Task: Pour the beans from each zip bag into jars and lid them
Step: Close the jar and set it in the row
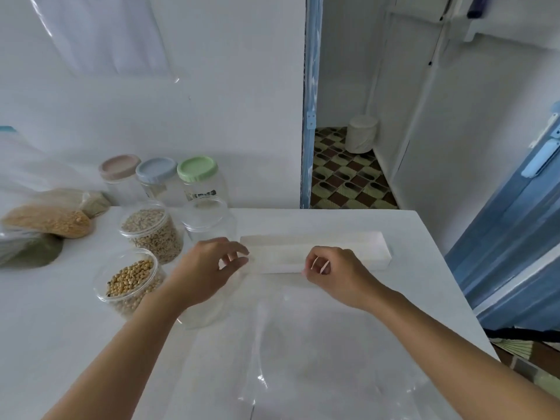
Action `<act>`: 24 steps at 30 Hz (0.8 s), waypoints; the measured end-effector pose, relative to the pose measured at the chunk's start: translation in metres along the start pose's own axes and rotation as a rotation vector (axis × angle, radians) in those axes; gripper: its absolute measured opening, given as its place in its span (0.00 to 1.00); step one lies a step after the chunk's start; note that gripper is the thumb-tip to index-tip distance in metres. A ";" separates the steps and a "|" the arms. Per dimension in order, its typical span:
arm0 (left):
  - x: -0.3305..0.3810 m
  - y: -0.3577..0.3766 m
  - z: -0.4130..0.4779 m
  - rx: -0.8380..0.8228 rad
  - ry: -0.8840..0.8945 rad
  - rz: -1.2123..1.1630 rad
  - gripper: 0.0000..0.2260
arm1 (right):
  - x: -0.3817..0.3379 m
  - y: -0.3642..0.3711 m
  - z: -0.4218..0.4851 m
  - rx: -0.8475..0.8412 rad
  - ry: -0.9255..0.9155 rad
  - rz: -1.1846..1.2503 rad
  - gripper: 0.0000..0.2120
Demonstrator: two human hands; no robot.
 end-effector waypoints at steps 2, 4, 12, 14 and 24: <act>-0.003 -0.041 -0.010 0.090 -0.019 -0.008 0.05 | -0.031 0.027 0.002 -0.095 -0.063 0.020 0.05; -0.014 -0.081 -0.022 0.198 -0.030 -0.003 0.04 | -0.061 0.055 0.005 -0.168 -0.113 0.028 0.05; -0.129 -0.133 -0.066 0.196 -0.262 0.030 0.19 | -0.138 0.169 0.022 -0.349 -0.205 -0.257 0.13; -0.152 -0.117 -0.073 0.049 -0.326 -0.085 0.28 | -0.140 0.197 0.026 -0.416 -0.180 -0.452 0.27; -0.191 -0.078 -0.081 -0.068 -0.254 -0.461 0.47 | -0.135 0.243 0.029 -0.413 0.025 -0.693 0.41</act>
Point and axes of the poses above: each hand's wrist, its own z-axis towards the middle knuckle, its own y-axis out of the palm, x = y × z, the point moved 9 cm from there along z, towards the middle knuckle, and after that the axes turned 11 degrees about x, right-handed, at the moved point
